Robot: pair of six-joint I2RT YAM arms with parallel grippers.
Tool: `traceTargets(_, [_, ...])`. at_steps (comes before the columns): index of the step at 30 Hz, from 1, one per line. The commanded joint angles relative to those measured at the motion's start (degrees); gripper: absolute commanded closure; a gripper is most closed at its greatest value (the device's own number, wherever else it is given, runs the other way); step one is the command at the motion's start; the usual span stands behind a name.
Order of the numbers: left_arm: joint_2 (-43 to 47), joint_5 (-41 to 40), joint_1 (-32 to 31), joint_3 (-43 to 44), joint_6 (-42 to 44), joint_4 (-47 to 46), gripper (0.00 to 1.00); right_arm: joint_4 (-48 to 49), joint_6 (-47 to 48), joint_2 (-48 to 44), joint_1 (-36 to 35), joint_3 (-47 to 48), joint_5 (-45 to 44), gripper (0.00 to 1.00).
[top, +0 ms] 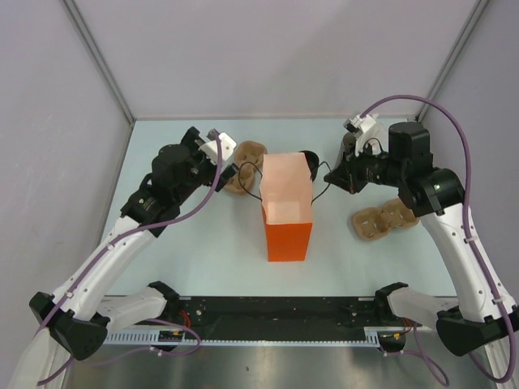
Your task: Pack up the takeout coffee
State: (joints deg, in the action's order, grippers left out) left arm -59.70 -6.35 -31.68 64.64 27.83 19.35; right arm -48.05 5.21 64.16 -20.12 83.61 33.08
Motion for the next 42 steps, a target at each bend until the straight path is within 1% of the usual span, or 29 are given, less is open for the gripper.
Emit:
traceTargets(1, [0.8, -0.5, 0.3, 2.0, -1.7, -2.7, 0.0, -0.4, 2.9, -2.5, 0.3, -0.2, -1.9, 0.98])
traceTargets(4, [0.6, -2.2, 0.4, 2.6, -2.3, -3.1, 0.0, -1.1, 3.5, -4.5, 0.3, -0.3, -1.0, 0.97])
traceTargets(6, [1.0, -1.8, 0.4, 3.2, -2.7, -3.0, 0.0, -1.2, 3.7, -5.3, 0.6, -0.6, -1.2, 0.94])
traceTargets(7, [1.2, -0.9, 0.4, 3.6, -3.1, -2.0, 0.0, -1.2, 3.8, -5.5, 0.9, -0.6, -1.4, 0.89])
traceTargets(8, [1.6, 1.8, 0.5, 4.6, -3.6, -1.2, 0.0, -1.4, 4.4, -6.0, 1.0, -0.6, -1.9, 0.82])
traceTargets(9, [1.8, 3.2, 0.7, 5.3, -5.1, -0.2, 0.0, -1.5, 4.8, -6.2, 1.0, -0.6, -2.1, 0.72])
traceTargets(10, [1.9, 4.7, 0.8, 6.2, -5.9, 1.9, 0.0, -1.6, 5.2, -6.4, 1.1, -0.6, -2.2, 0.51])
traceTargets(11, [2.0, 7.8, 1.2, 7.7, -6.8, 2.5, 0.0, -1.8, 5.5, -6.7, 1.4, -0.6, -2.8, 0.41])
traceTargets(12, [2.1, 8.8, 1.4, 8.2, -8.1, 3.1, 0.0, -1.8, 5.8, -7.3, 1.8, -0.6, -2.8, 0.31])
traceTargets(13, [2.0, 9.2, 1.4, 9.4, -8.7, 3.9, 0.0, -1.9, 6.1, -7.5, 2.0, -0.6, -2.8, 0.12])
traceTargets(14, [2.0, 9.7, 1.4, 10.0, -8.9, 4.3, 0.0, -2.5, 6.3, -7.5, 2.2, -0.6, -2.8, 0.06])
traceTargets(15, [1.7, 10.6, 1.5, 10.3, -9.4, 4.6, 0.0, -2.8, 7.0, -7.3, 2.2, -0.6, -2.7, 0.02])
traceTargets(16, [1.6, 11.4, 1.5, 11.0, -9.6, 5.2, 0.0, -3.7, 7.4, -7.1, 2.4, -0.6, -2.6, 0.0])
traceTargets(21, [0.7, 16.5, 1.6, 12.6, -12.0, 6.8, 0.0, -5.2, 9.6, -7.6, 4.7, -0.6, -3.2, 0.0])
traceTargets(24, [0.4, 17.5, 1.6, 12.4, -12.9, 6.3, 0.0, -7.1, 9.9, -6.8, 5.4, -0.8, -3.4, 0.0])
traceTargets(27, [-0.6, 19.6, 1.6, 12.3, -13.4, 6.0, 0.0, -7.1, 9.6, -5.9, 5.8, -2.0, -7.6, 0.0])
traceTargets(28, [-0.8, 20.9, 1.5, 12.3, -13.7, 5.9, 0.0, -6.5, 9.2, -5.5, 6.0, -2.1, -10.4, 0.0])
traceTargets(30, [-1.6, 22.6, 1.5, 12.6, -14.8, 5.7, 0.0, -6.4, 9.1, -5.4, 7.3, -2.5, -11.1, 0.0])
traceTargets(32, [-2.2, 24.6, 1.4, 13.1, -15.6, 5.4, 0.0, -6.8, 8.8, -4.5, 8.2, -2.6, -10.0, 0.0])
traceTargets(35, [-2.5, 27.2, 1.3, 13.5, -17.1, 4.7, 0.0, -8.6, 8.5, -3.0, 8.8, -2.8, -5.8, 0.0])
traceTargets(38, [-3.0, 29.9, 1.3, 14.3, -18.9, 4.6, 0.0, -8.6, 8.9, -3.5, 10.1, -2.9, -4.3, 0.0])
traceTargets(41, [-3.3, 31.2, 1.3, 15.1, -20.1, 4.7, 0.0, -8.5, 11.5, -6.0, 14.7, -2.8, -1.8, 0.0])
traceTargets(42, [-3.2, 31.6, 1.3, 15.2, -20.4, 4.9, 0.0, -9.2, 14.1, -6.7, 16.1, -2.7, -1.0, 0.0])
